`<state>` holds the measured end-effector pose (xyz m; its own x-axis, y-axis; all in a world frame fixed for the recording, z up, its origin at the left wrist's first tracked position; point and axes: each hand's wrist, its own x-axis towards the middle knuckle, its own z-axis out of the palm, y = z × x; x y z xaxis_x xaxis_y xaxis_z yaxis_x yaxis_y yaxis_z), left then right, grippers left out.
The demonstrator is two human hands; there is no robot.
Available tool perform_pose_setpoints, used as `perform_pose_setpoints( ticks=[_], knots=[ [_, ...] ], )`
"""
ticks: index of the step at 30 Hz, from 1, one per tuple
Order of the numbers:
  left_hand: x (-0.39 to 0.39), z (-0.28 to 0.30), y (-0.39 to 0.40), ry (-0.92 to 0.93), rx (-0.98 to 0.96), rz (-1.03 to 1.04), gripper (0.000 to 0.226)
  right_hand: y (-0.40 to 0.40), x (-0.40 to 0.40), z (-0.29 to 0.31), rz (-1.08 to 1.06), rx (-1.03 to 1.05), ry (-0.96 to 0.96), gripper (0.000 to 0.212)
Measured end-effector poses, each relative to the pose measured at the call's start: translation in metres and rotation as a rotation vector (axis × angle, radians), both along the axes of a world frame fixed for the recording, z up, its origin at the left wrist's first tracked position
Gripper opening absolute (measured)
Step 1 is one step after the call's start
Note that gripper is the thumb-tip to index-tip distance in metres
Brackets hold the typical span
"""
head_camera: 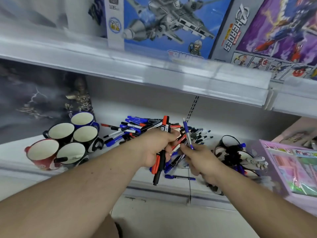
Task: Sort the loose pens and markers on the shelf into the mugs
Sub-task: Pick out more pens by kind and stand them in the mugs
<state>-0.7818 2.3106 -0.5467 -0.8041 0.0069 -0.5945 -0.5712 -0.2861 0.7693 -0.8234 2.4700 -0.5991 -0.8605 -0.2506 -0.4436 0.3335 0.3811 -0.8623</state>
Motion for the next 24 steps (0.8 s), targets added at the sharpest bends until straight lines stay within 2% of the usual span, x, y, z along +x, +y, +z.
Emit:
perform_pose_setpoints(
  ticks=[3, 6, 10, 14, 18, 21, 24],
  knots=[
    [0.012, -0.003, -0.007, 0.047, -0.131, -0.042, 0.013, -0.026, 0.03, 0.014, 0.021, -0.129, -0.112, 0.028],
    [0.023, -0.009, -0.018, 0.108, -0.21, -0.054, 0.024, -0.047, 0.053, 0.022, 0.069, -0.139, -0.153, 0.024],
    [0.035, -0.012, -0.034, 0.184, -0.245, -0.038, 0.031, -0.066, 0.072, 0.025, 0.123, -0.113, -0.138, 0.021],
    [0.045, -0.013, -0.055, 0.219, -0.272, -0.012, 0.026, -0.077, 0.08, 0.027, 0.173, -0.129, -0.008, 0.008],
    [0.052, -0.016, -0.075, 0.208, -0.296, -0.015, 0.026, -0.083, 0.078, 0.031, 0.021, -0.246, 0.119, 0.014],
    [0.056, -0.018, -0.083, 0.196, -0.285, -0.046, 0.04, -0.09, 0.072, 0.036, -0.007, -0.307, 0.131, 0.022],
    [0.059, -0.016, -0.089, 0.225, -0.299, -0.094, 0.024, -0.098, 0.066, 0.036, 0.041, -0.346, 0.086, 0.028]
  ],
)
